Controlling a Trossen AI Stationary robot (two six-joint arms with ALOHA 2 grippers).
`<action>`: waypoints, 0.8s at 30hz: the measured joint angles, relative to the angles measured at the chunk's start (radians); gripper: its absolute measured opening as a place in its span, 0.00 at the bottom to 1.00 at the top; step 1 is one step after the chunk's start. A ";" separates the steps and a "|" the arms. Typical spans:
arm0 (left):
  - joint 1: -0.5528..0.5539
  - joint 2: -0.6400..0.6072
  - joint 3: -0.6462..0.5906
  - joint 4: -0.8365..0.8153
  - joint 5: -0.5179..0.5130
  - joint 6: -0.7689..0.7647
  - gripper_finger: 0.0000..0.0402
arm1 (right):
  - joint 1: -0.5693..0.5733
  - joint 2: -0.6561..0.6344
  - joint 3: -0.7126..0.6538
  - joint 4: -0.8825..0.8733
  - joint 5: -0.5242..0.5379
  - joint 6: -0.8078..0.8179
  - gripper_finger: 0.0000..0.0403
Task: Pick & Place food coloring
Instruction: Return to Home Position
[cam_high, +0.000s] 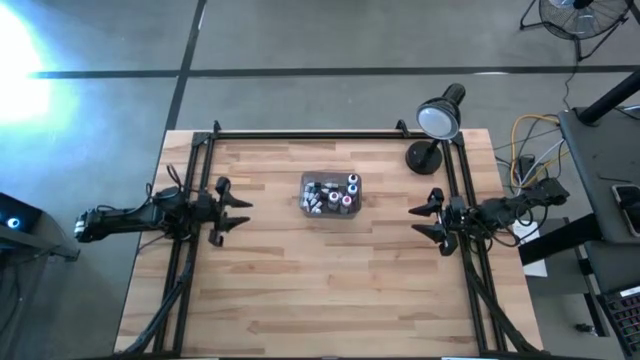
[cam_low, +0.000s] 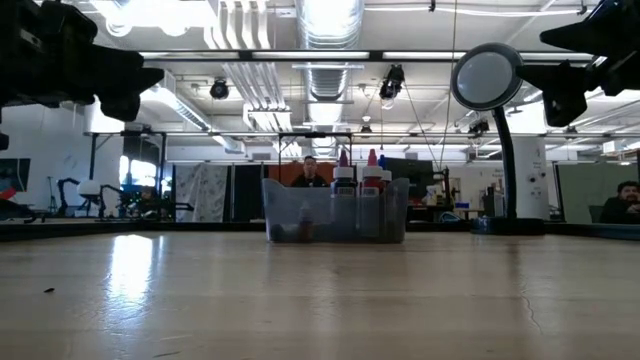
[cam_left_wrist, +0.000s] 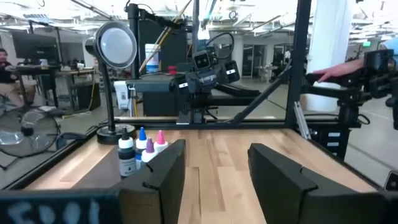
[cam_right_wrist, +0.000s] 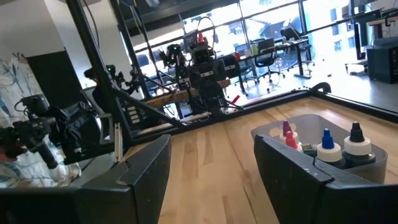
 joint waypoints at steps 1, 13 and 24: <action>0.000 0.000 0.000 -0.001 0.000 0.006 0.38 | 0.000 0.000 0.000 0.000 0.000 0.000 0.56; 0.000 0.000 0.001 -0.003 -0.004 -0.072 0.38 | 0.002 0.000 0.000 0.000 0.000 0.000 0.56; 0.000 0.000 0.001 -0.003 -0.003 -0.073 0.38 | -0.016 0.000 0.000 0.000 0.000 0.000 0.56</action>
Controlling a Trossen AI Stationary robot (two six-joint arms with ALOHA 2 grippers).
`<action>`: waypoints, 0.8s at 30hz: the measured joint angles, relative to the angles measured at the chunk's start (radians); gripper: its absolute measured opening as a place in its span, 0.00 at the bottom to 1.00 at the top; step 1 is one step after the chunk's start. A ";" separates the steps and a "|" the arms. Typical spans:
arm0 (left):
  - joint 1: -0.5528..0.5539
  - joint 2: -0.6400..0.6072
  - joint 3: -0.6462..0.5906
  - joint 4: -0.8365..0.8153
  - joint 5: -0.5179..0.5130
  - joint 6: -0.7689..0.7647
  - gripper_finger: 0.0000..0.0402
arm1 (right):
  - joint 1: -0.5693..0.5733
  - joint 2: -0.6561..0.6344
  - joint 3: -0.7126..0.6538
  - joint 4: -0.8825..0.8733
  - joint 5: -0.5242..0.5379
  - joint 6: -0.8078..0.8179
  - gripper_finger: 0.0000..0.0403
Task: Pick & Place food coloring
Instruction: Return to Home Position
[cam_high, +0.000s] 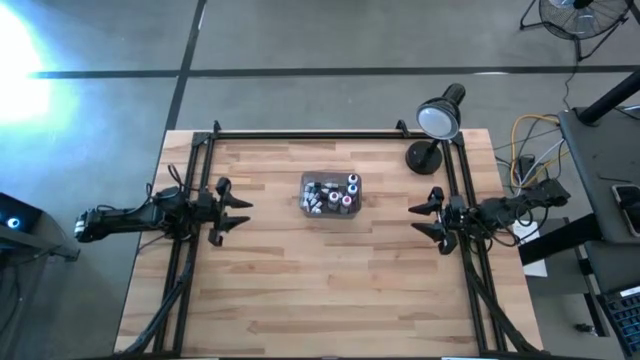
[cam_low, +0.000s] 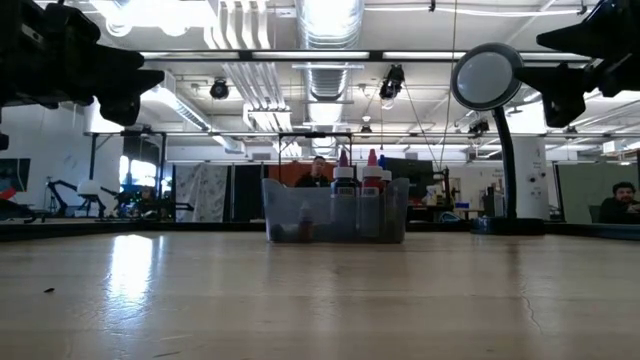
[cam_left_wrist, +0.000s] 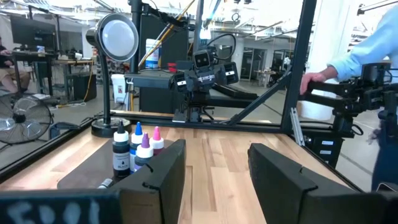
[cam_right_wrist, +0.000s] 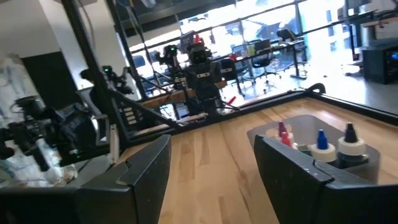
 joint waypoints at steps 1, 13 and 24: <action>0.000 0.000 0.000 0.000 0.000 0.000 0.38 | -0.012 0.000 0.000 0.000 0.000 0.000 0.56; 0.000 0.000 0.000 0.000 0.000 0.000 0.38 | -0.287 0.000 0.000 0.001 0.000 0.000 0.56; 0.000 0.000 0.000 0.000 0.001 0.000 0.38 | -0.314 0.003 0.000 0.001 0.000 0.000 0.56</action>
